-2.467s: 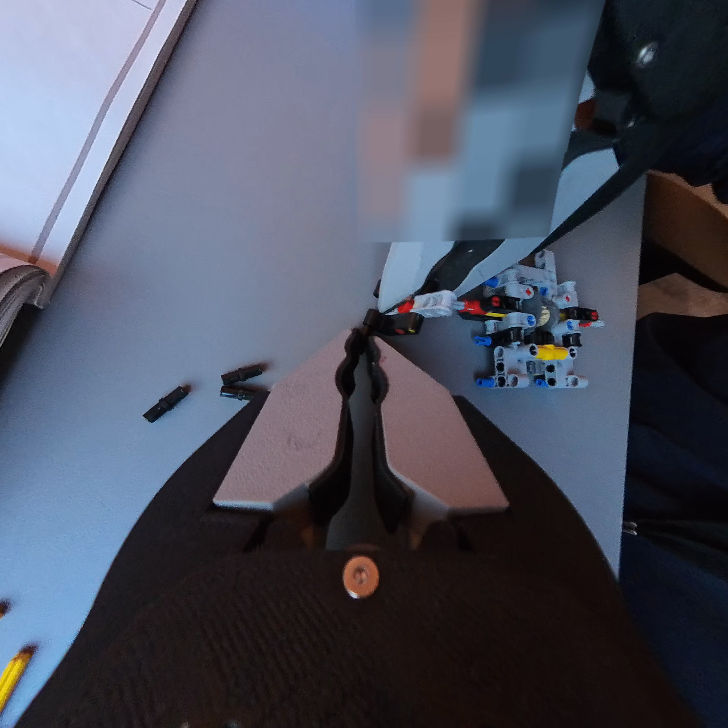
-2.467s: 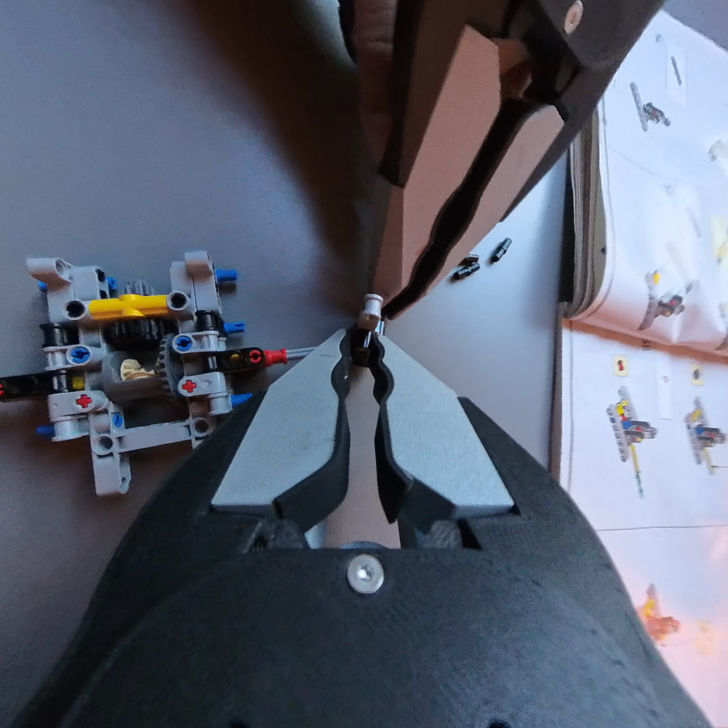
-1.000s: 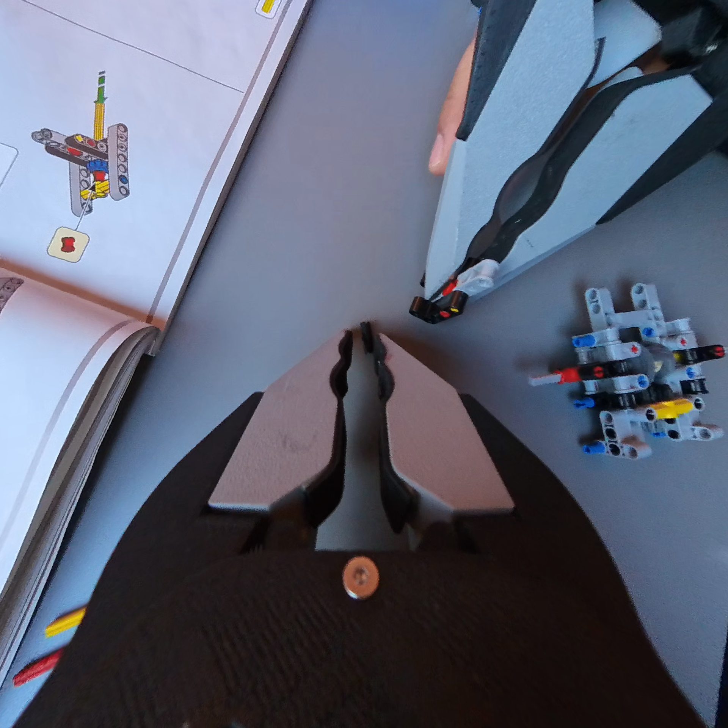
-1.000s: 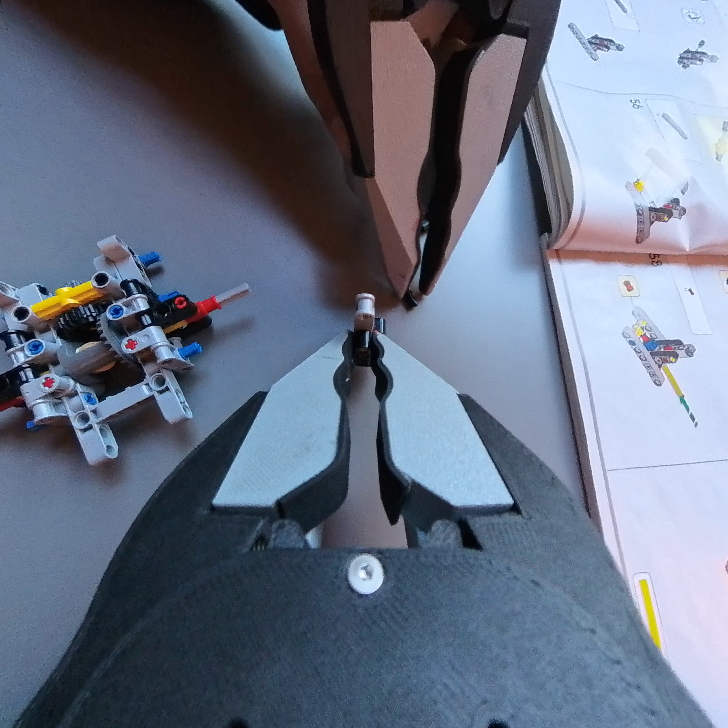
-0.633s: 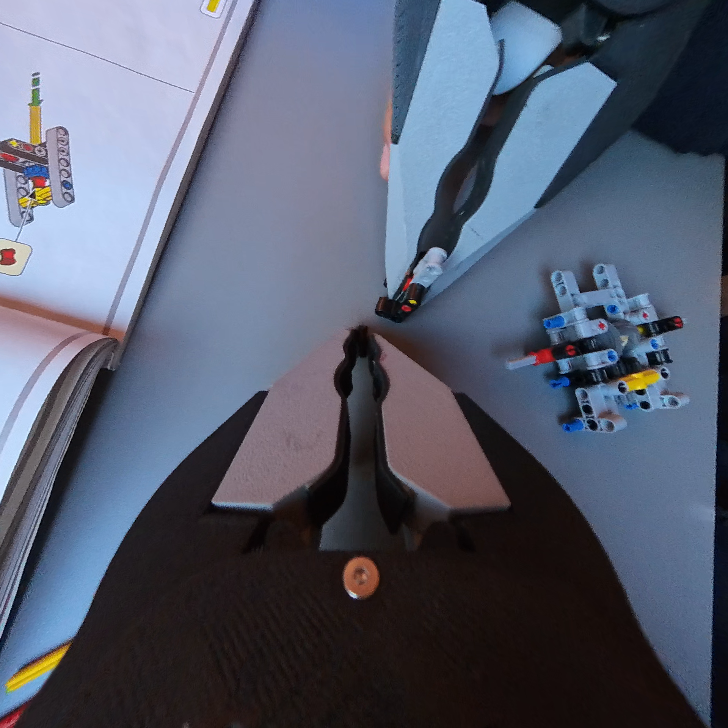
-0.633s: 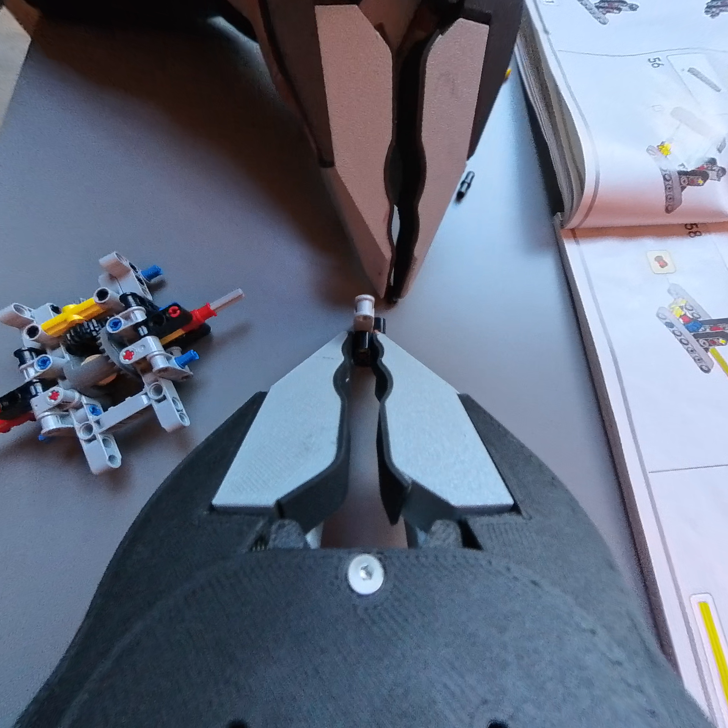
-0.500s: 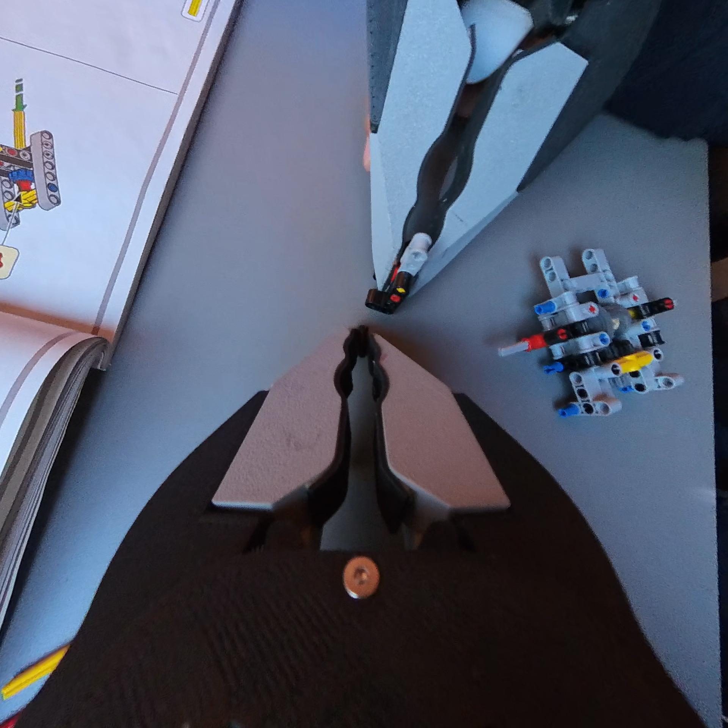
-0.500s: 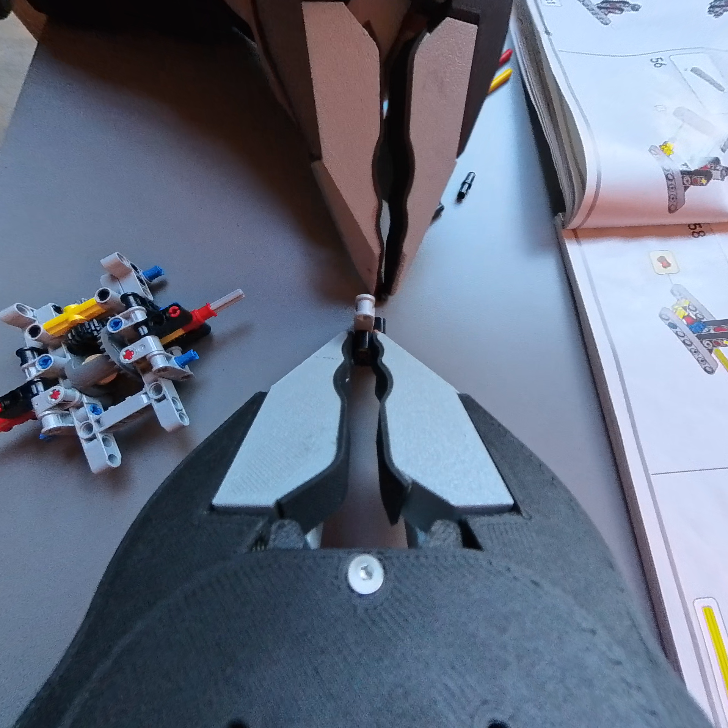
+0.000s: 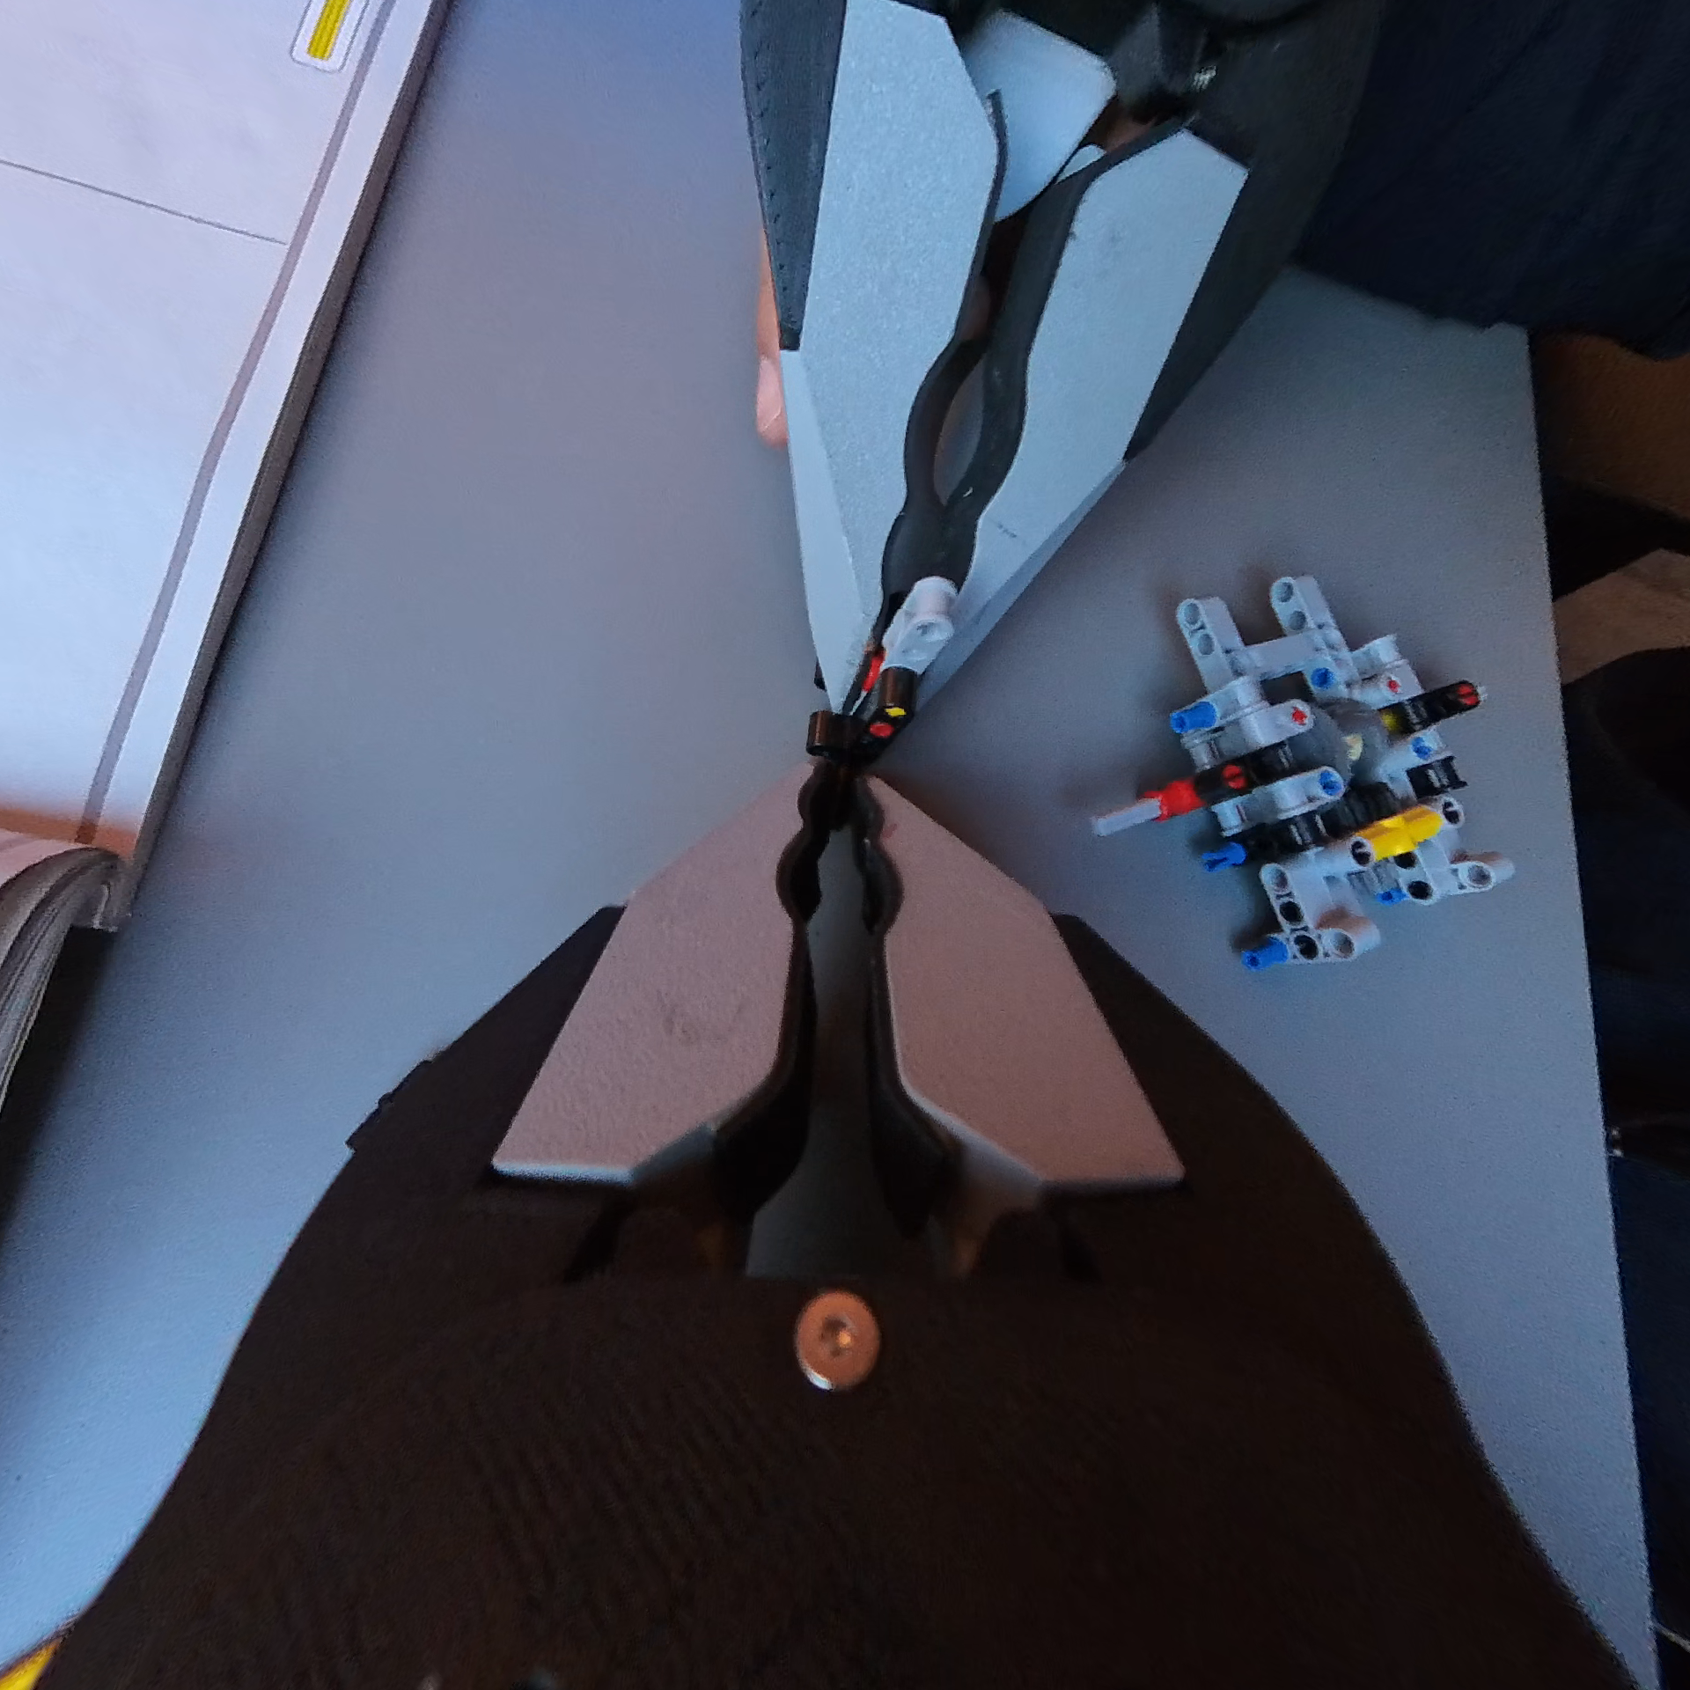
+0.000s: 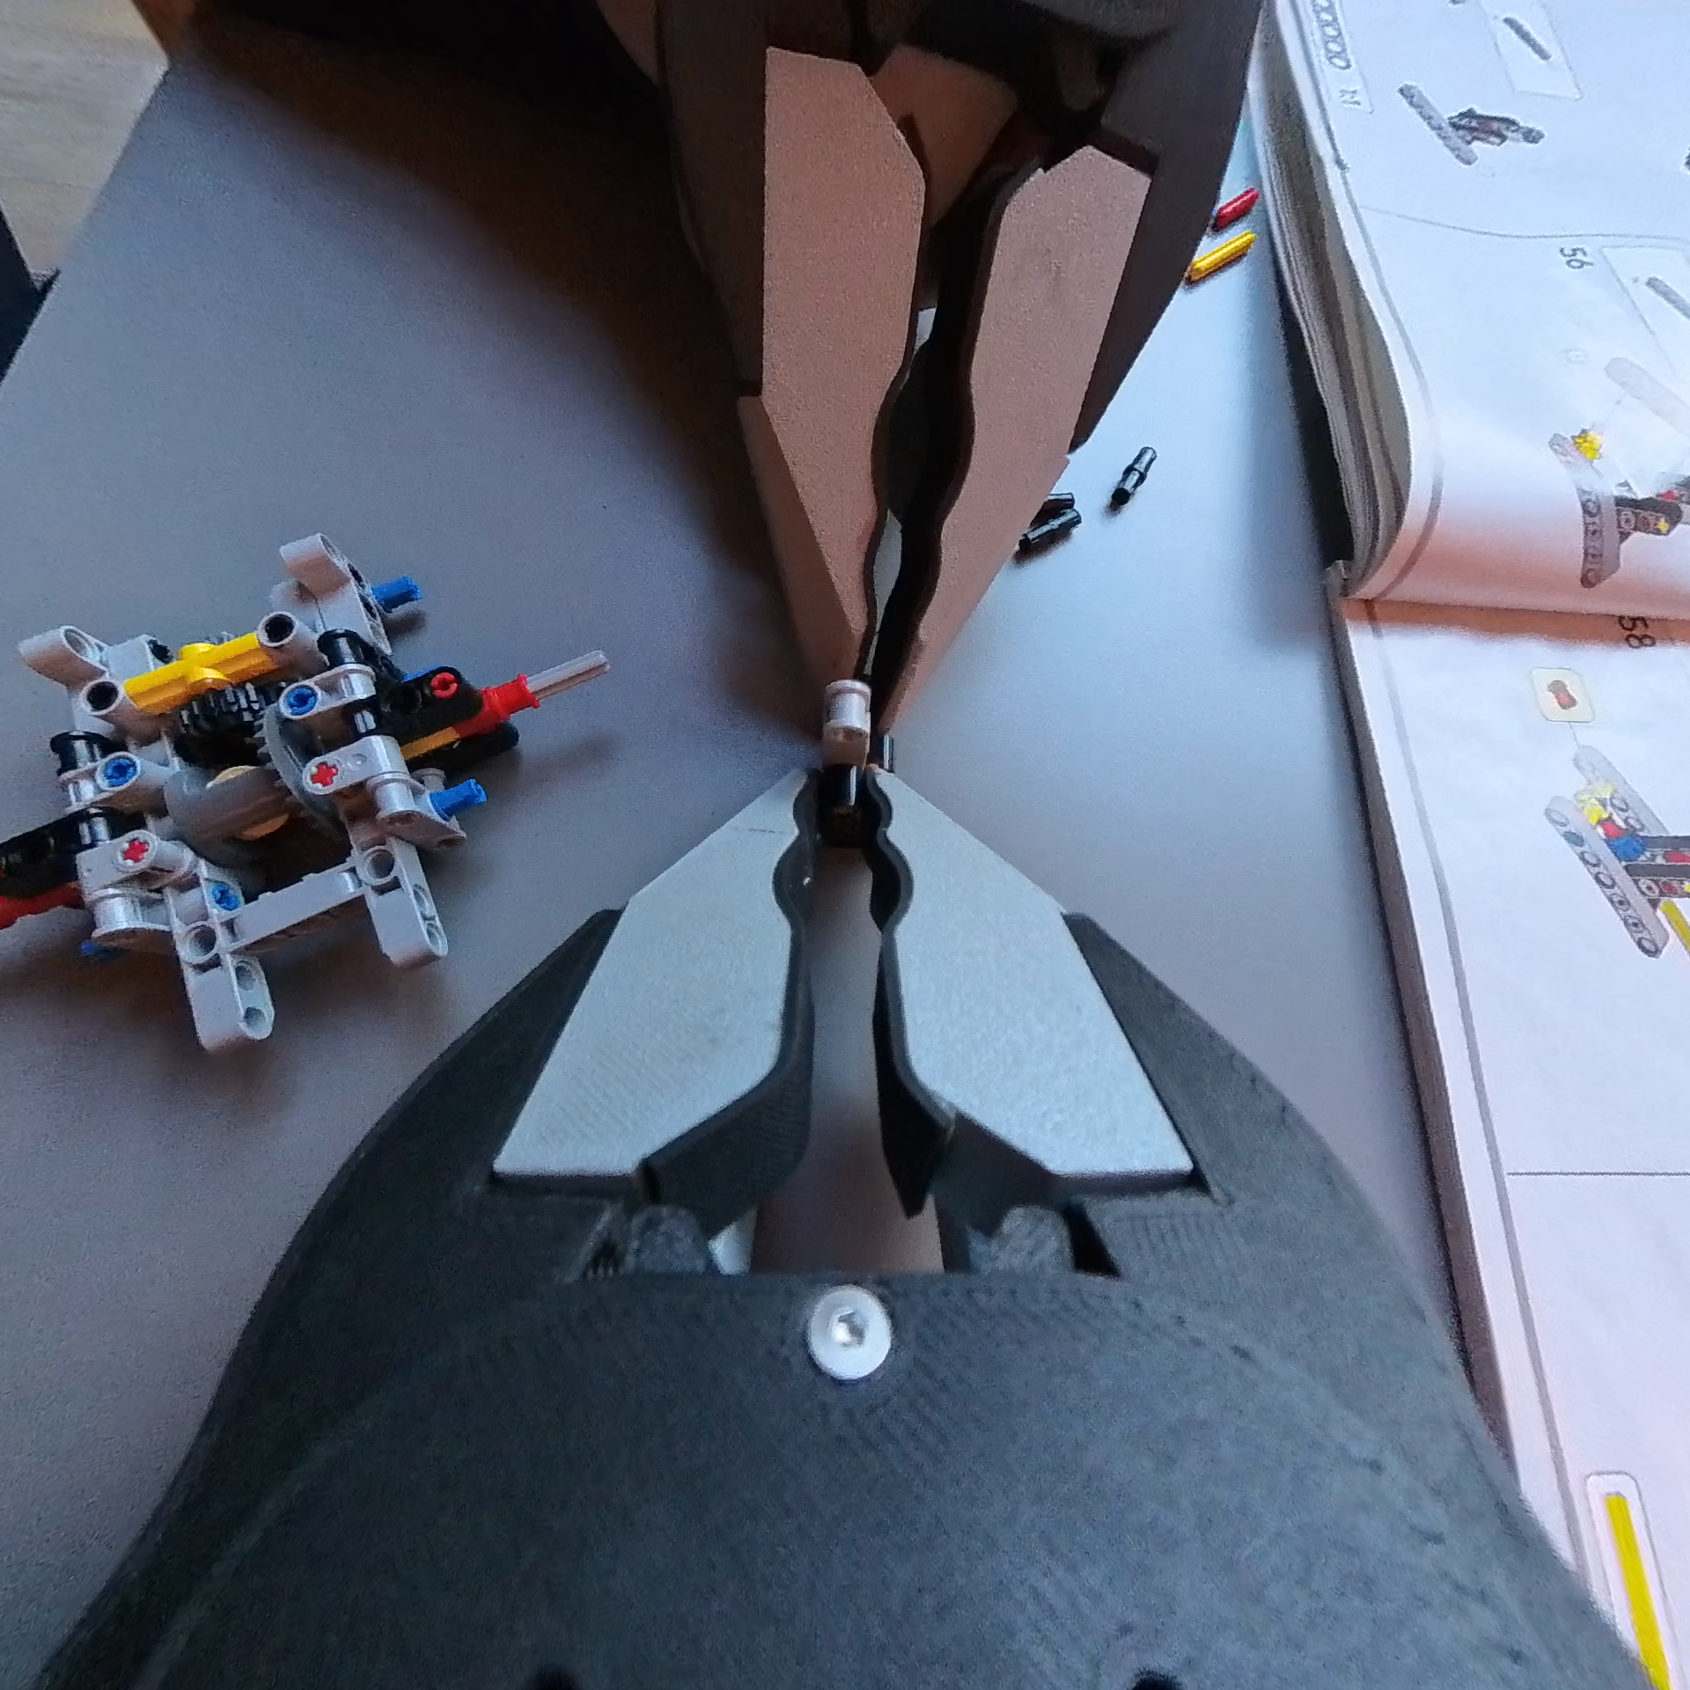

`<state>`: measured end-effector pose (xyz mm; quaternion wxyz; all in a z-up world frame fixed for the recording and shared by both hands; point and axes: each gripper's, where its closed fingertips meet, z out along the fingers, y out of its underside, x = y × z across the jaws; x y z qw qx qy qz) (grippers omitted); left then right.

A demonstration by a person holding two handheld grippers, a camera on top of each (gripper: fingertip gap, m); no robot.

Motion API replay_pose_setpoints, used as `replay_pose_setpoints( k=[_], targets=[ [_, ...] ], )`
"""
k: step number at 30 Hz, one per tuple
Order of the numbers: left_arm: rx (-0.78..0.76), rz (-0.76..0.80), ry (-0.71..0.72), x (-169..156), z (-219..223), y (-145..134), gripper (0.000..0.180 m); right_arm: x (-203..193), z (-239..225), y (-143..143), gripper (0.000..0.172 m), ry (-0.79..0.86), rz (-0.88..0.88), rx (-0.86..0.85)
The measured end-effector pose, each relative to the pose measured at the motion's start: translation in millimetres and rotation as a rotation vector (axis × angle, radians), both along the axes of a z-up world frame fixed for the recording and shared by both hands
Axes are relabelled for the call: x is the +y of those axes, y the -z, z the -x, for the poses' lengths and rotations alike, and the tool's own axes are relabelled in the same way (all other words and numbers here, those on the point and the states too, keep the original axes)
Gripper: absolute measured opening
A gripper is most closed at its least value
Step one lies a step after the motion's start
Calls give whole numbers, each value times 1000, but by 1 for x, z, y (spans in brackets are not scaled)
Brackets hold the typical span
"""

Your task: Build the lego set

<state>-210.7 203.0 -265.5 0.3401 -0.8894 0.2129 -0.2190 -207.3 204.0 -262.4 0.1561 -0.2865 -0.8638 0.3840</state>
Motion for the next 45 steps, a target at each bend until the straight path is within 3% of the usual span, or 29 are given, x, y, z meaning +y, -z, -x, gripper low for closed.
replay_pose_setpoints(
  k=[17,22,33,45],
  targets=[
    [-80,46,-86,3,8,-1,2,2,3,0,4,33,20,-22],
    [-113,-15,-107,3,17,-15,2,3,5,-3,12,62,17,-22],
    [-18,11,-55,0,11,0,2,5,7,4,13,80,-11,-26],
    [-28,23,-23,-7,13,0,2,6,6,3,16,65,-36,0]
  ],
)
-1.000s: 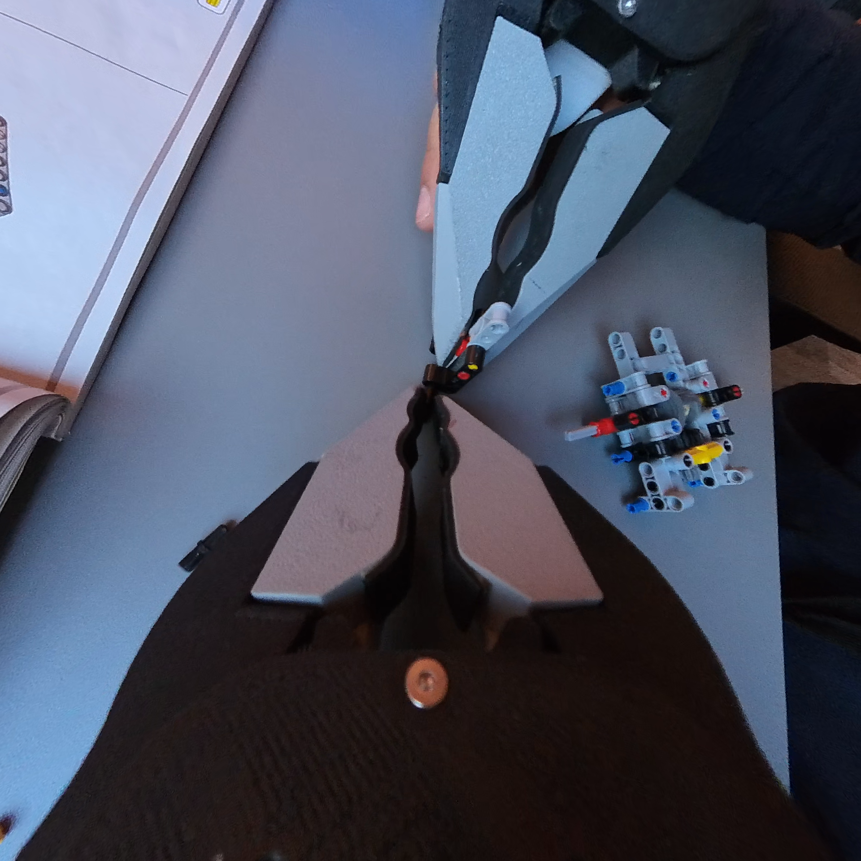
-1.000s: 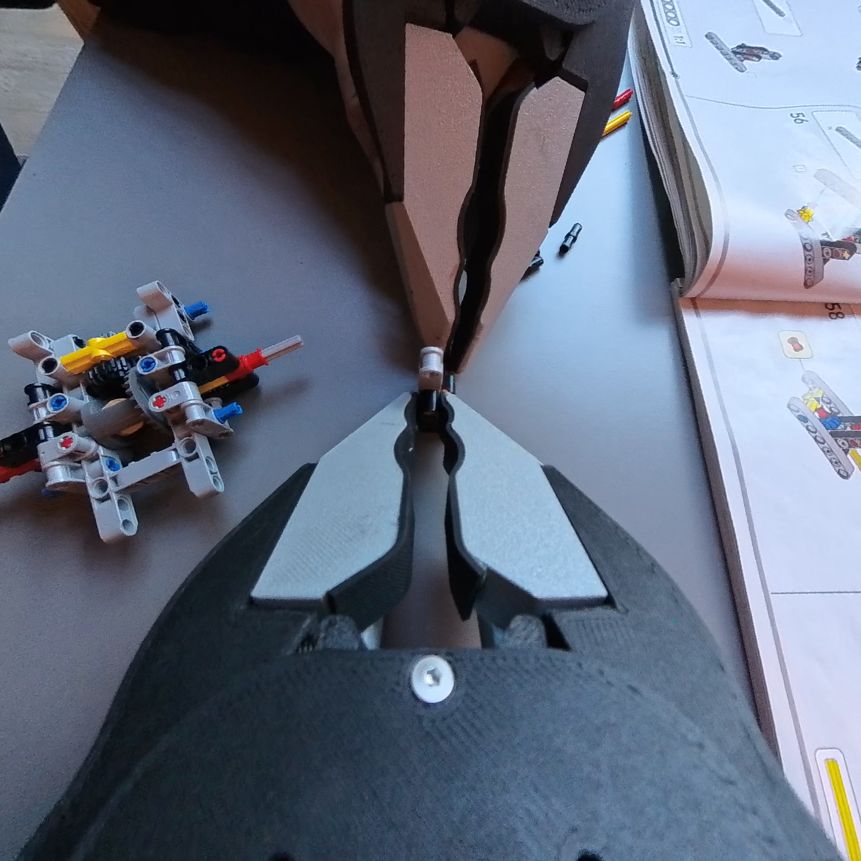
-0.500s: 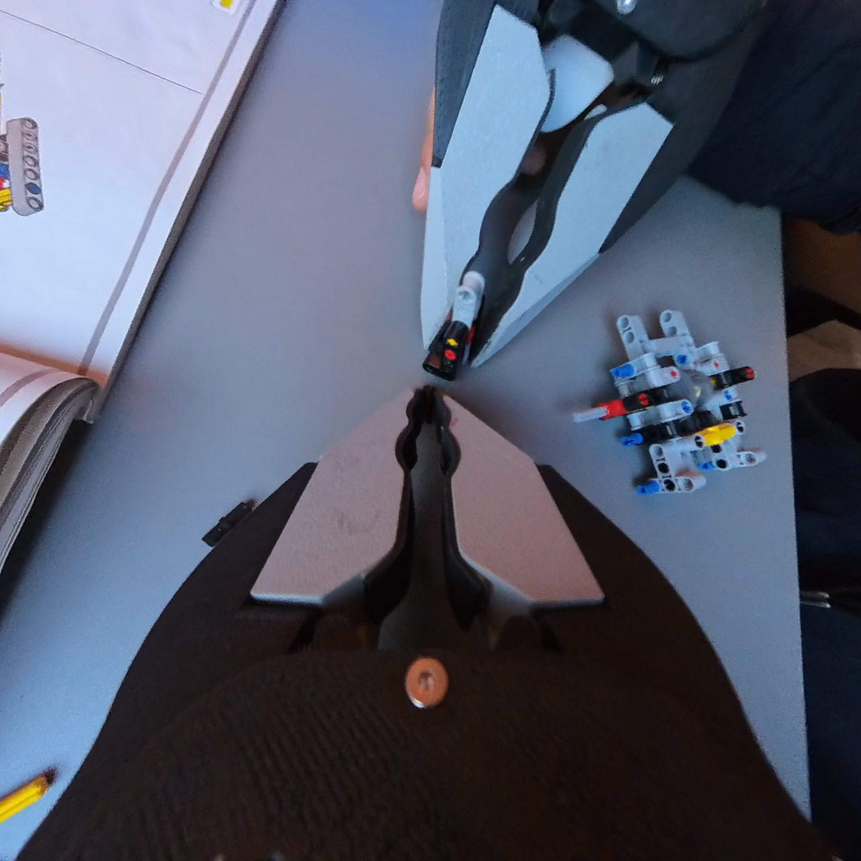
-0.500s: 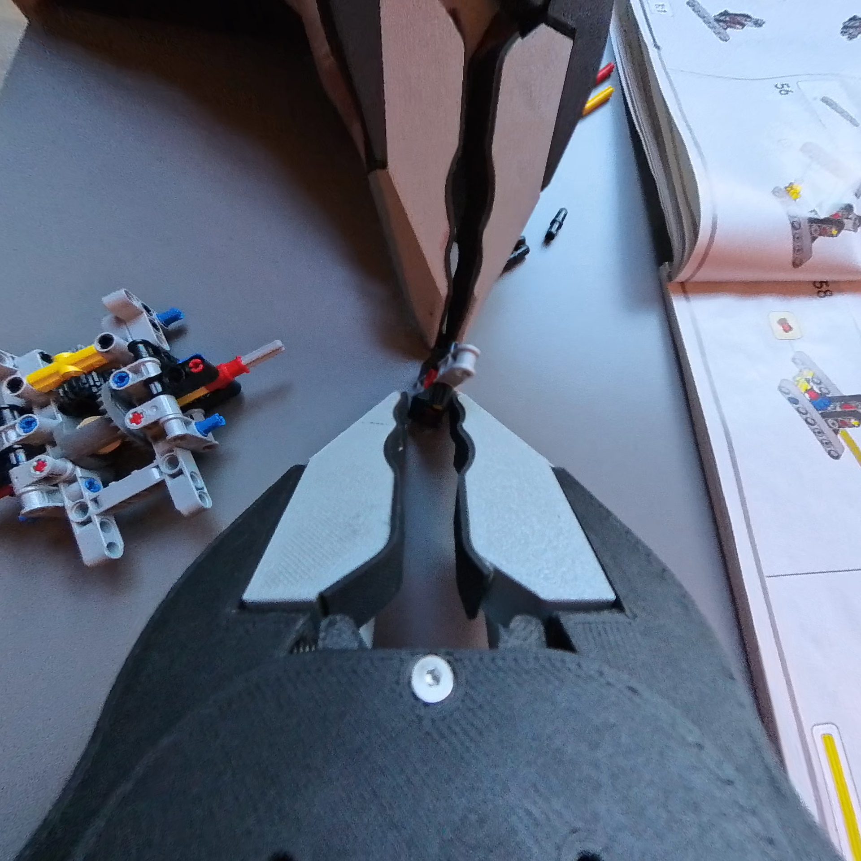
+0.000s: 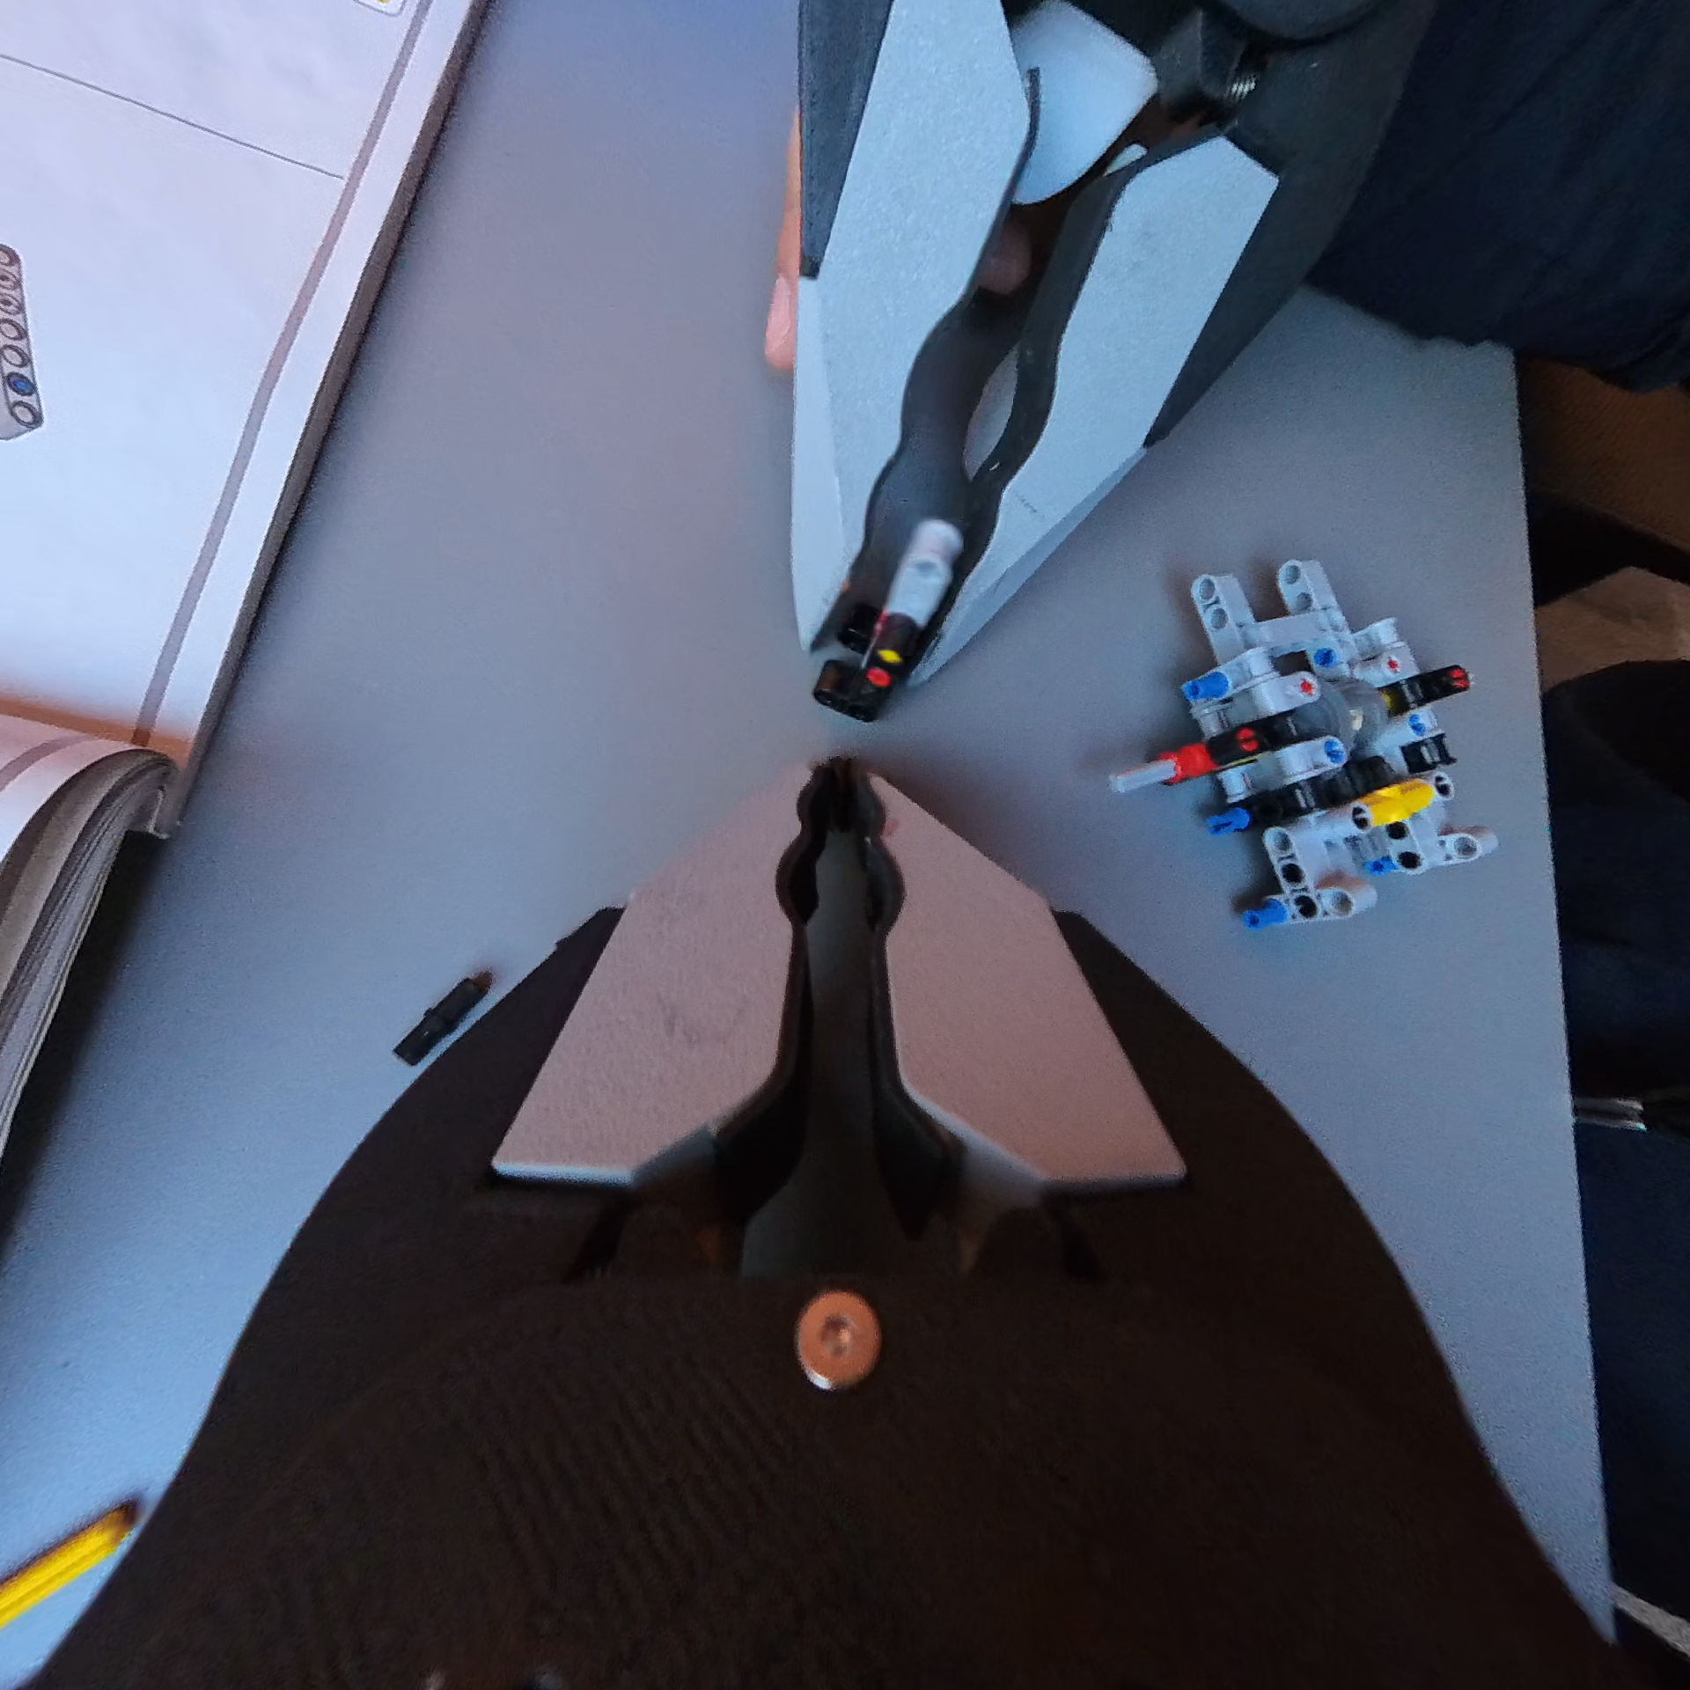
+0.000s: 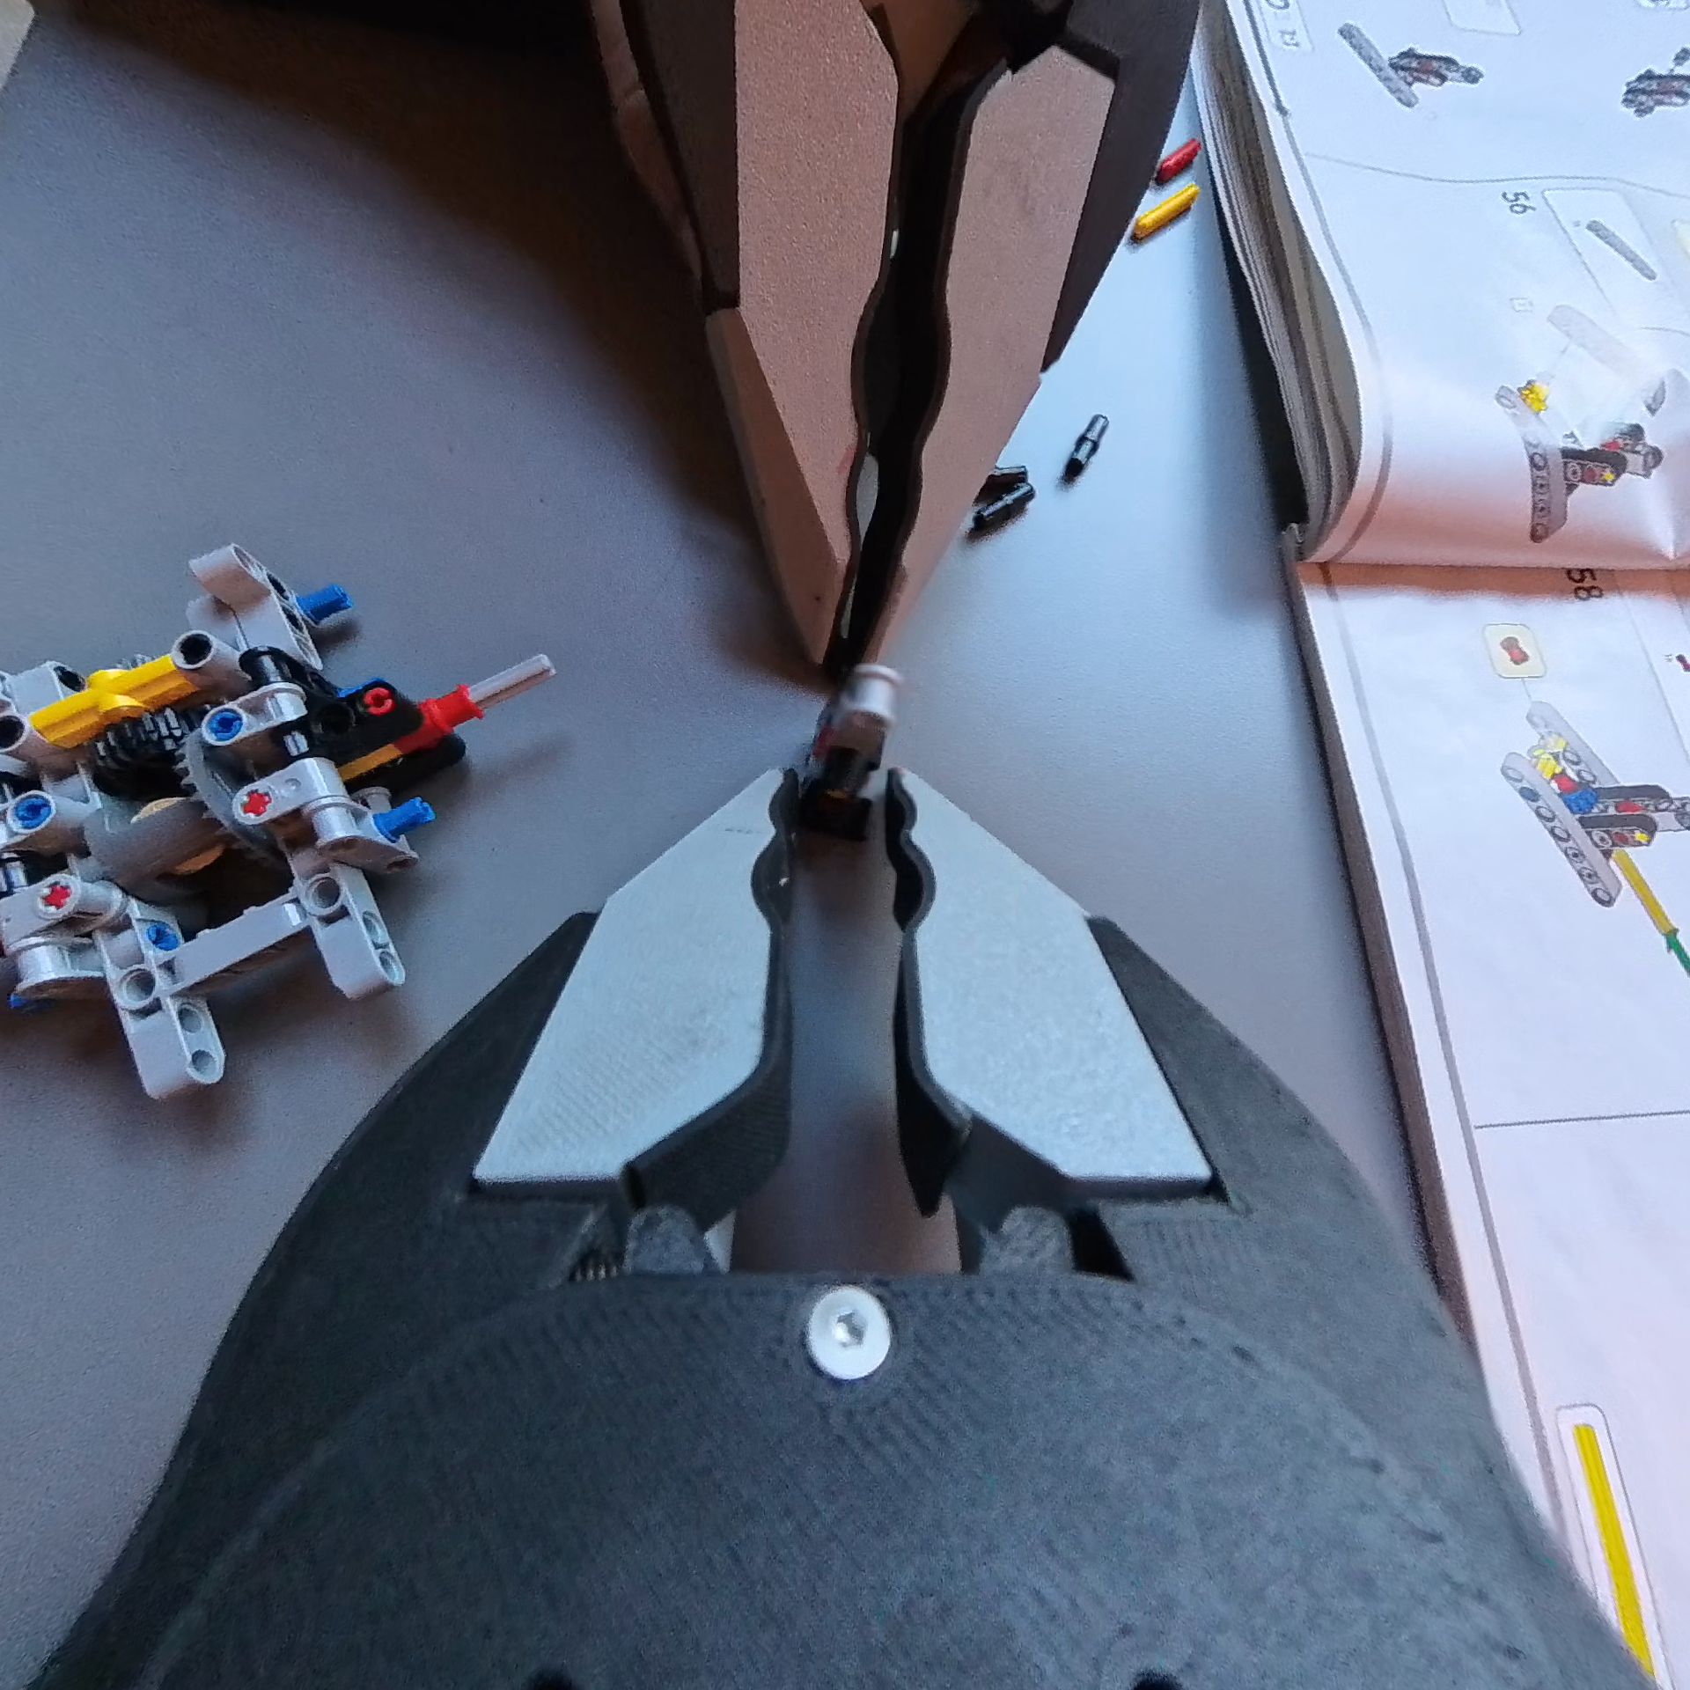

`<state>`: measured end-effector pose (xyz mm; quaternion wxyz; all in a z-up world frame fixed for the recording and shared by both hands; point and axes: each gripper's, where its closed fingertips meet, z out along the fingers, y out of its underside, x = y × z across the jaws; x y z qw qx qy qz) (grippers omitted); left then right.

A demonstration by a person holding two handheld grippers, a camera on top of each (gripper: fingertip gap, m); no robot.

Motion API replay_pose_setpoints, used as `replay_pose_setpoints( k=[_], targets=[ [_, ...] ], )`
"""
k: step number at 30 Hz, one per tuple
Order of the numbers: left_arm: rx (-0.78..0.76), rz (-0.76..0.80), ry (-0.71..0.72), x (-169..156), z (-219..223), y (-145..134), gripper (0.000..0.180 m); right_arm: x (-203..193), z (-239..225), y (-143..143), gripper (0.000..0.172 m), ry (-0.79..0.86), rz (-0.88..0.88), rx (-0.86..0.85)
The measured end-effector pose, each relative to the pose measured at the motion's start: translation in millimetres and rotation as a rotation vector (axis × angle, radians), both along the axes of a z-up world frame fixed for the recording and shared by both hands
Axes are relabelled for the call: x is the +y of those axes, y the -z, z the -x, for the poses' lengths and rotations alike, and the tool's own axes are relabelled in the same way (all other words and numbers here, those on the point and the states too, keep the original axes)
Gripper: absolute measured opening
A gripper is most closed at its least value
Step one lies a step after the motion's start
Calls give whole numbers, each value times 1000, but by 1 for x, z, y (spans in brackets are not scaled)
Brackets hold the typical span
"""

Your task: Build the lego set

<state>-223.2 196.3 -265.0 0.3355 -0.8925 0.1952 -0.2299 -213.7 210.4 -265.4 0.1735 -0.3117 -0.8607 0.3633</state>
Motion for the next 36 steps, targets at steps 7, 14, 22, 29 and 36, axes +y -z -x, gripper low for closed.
replay_pose_setpoints(
  k=[7,14,22,29,36],
  targets=[
    [31,-143,-2,6,6,-21,2,1,1,-14,24,9,65,34],
    [81,-107,-3,5,9,-10,2,-1,0,-6,19,7,39,6],
    [23,-150,16,3,6,-25,2,-5,1,-21,24,-4,88,58],
    [-94,-190,25,1,1,-43,2,-12,-2,-53,25,-35,179,166],
    [-261,-253,79,-4,-14,-72,2,-20,1,-79,12,-33,119,338]
  ],
)
